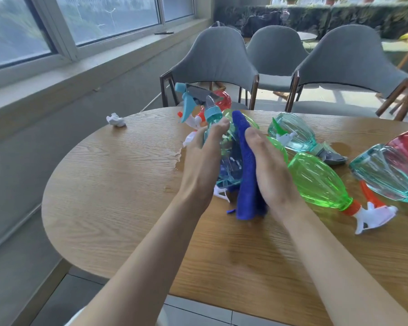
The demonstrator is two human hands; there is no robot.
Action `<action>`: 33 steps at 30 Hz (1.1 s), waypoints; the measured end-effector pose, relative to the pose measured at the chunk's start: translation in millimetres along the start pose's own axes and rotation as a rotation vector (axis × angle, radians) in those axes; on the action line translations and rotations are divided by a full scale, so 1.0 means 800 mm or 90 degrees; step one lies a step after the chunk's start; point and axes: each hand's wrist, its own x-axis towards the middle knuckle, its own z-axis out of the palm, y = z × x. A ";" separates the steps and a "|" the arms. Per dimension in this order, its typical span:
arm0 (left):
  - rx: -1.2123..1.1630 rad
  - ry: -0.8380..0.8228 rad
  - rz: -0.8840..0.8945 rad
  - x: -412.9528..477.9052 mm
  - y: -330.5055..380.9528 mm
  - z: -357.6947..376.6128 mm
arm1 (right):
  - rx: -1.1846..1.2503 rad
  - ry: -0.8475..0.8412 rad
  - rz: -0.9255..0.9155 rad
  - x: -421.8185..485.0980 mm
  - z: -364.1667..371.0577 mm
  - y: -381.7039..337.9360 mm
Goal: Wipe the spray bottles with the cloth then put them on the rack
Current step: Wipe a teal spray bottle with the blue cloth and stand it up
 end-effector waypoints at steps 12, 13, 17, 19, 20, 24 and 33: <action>-0.122 -0.009 -0.022 0.007 0.006 -0.004 | -0.220 0.023 -0.205 -0.013 0.006 0.017; -0.112 -0.028 -0.012 0.006 0.006 -0.004 | -0.218 0.025 -0.209 -0.012 0.005 0.016; 0.019 -0.076 0.002 0.008 -0.003 -0.004 | -0.184 0.025 -0.186 -0.008 -0.004 0.010; 0.071 -0.066 0.016 0.005 -0.001 -0.003 | -0.195 0.021 -0.184 -0.006 -0.004 0.012; 0.090 -0.051 0.024 0.004 0.001 -0.002 | -0.195 0.021 -0.184 -0.006 -0.004 0.013; 0.122 0.022 0.053 -0.001 0.005 -0.002 | -0.196 0.019 -0.173 -0.004 0.000 0.015; -0.041 0.073 0.006 0.011 -0.002 -0.010 | -0.390 0.008 -0.286 -0.015 0.017 0.021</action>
